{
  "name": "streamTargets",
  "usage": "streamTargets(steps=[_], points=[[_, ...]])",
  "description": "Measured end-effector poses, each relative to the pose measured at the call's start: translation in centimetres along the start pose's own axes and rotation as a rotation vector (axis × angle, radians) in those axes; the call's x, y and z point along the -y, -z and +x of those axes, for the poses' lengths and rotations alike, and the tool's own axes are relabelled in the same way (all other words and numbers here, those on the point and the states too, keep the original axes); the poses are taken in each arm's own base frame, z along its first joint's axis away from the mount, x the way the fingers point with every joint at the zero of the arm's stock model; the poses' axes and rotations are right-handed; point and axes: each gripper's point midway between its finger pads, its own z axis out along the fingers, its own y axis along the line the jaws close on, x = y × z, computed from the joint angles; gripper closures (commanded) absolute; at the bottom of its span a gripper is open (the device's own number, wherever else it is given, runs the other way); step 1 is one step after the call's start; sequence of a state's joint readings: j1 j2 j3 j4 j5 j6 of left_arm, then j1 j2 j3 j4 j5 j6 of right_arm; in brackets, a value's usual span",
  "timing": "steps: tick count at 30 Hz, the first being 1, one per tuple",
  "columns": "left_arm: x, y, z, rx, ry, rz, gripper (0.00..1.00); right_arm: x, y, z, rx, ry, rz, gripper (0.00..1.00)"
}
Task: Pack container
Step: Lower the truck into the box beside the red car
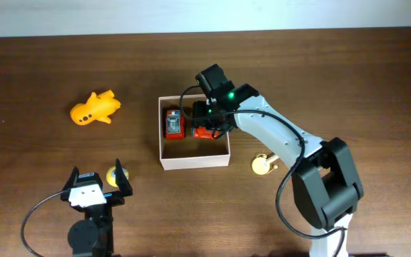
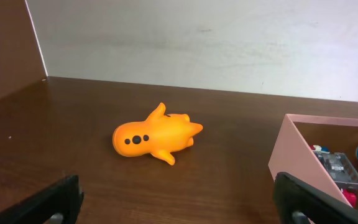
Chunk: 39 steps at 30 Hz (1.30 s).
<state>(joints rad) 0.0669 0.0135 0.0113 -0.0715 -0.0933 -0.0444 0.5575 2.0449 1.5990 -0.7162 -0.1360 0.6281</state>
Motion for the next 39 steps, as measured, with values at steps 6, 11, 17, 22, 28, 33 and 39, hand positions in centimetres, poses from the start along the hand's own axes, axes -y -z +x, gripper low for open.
streamTargets(steps=[6,11,17,22,28,33,39], points=[[0.0,0.0,0.0,0.0,0.0,0.0,0.01,0.4,-1.2,-0.1,0.002,-0.002,0.015,0.37],[0.0,0.0,0.0,0.0,0.0,0.0,0.01,0.9,-2.1,0.2,-0.012,-0.004,0.032,0.36],[0.0,0.0,0.0,0.0,0.0,0.0,0.01,0.9,-2.2,0.1,-0.008,-0.004,0.034,0.21],[0.0,0.0,0.0,0.0,0.0,0.0,0.01,0.6,-2.2,-0.3,0.009,-0.001,0.022,0.2],[0.0,0.0,0.0,0.0,0.0,0.0,0.01,-0.2,-2.1,-1.2,0.042,0.004,-0.014,0.2],[0.0,0.0,0.0,0.0,0.0,0.0,0.01,-1.0,-1.4,-1.8,0.048,0.007,-0.031,0.2],[0.0,0.0,0.0,0.0,0.0,0.0,0.01,-2.8,1.2,-3.7,0.082,0.042,-0.053,0.19]])
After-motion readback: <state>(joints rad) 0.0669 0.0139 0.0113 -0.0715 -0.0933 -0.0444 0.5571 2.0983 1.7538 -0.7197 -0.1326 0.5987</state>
